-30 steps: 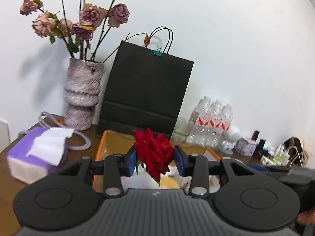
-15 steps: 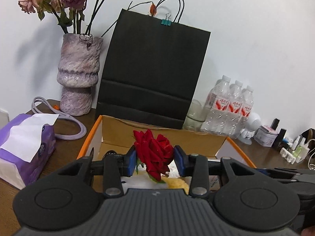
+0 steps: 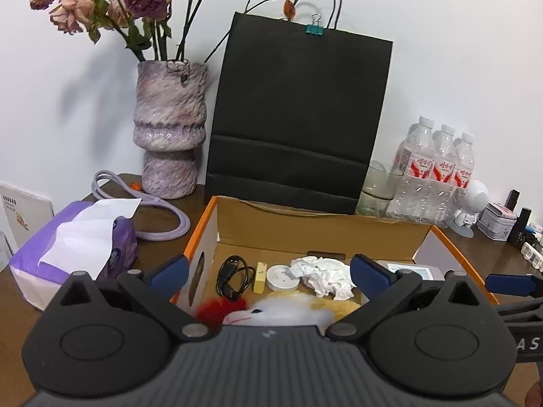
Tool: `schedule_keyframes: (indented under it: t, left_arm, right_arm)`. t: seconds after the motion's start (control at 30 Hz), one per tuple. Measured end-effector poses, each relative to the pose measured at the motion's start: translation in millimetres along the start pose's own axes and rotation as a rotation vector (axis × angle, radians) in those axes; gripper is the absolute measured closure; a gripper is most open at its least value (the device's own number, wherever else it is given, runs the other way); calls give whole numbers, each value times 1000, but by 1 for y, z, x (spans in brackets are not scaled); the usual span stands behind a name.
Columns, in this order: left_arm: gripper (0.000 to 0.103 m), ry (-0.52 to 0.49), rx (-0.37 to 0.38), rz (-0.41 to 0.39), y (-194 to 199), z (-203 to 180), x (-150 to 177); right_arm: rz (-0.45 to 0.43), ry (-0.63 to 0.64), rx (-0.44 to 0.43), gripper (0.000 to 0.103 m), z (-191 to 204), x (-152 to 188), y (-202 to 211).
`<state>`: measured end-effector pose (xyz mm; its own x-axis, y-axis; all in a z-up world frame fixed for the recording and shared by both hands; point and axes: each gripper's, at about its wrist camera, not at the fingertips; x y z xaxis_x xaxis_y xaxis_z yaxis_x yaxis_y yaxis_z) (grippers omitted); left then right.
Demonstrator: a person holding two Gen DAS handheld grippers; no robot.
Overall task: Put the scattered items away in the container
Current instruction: 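Carry the rose into the box with left while right carries the cap there, then grasp the clear wrapped candy with right gripper while left grasps small white round item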
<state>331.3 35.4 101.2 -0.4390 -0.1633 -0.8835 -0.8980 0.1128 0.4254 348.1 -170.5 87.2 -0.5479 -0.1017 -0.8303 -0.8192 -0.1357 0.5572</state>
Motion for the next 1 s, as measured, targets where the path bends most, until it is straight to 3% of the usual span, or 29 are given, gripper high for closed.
schedule_keyframes:
  t: [0.53, 1.0]
  left_arm:
    - [0, -2, 8, -6, 8, -5, -1]
    - [0, -56, 54, -7, 78, 16, 1]
  right_arm:
    - [-9, 18, 18, 0, 1, -1, 6]
    - [-70, 88, 26, 0, -11, 16, 67]
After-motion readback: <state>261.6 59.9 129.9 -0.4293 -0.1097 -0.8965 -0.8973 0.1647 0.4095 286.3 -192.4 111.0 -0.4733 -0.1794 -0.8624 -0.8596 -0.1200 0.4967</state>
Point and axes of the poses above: each gripper's, at about its wrist camera, not at the fingertips, and y roughly against the way its jaws point, z to its left, x to its underside, and after that the axes turned 7 degrees about x, right-handed
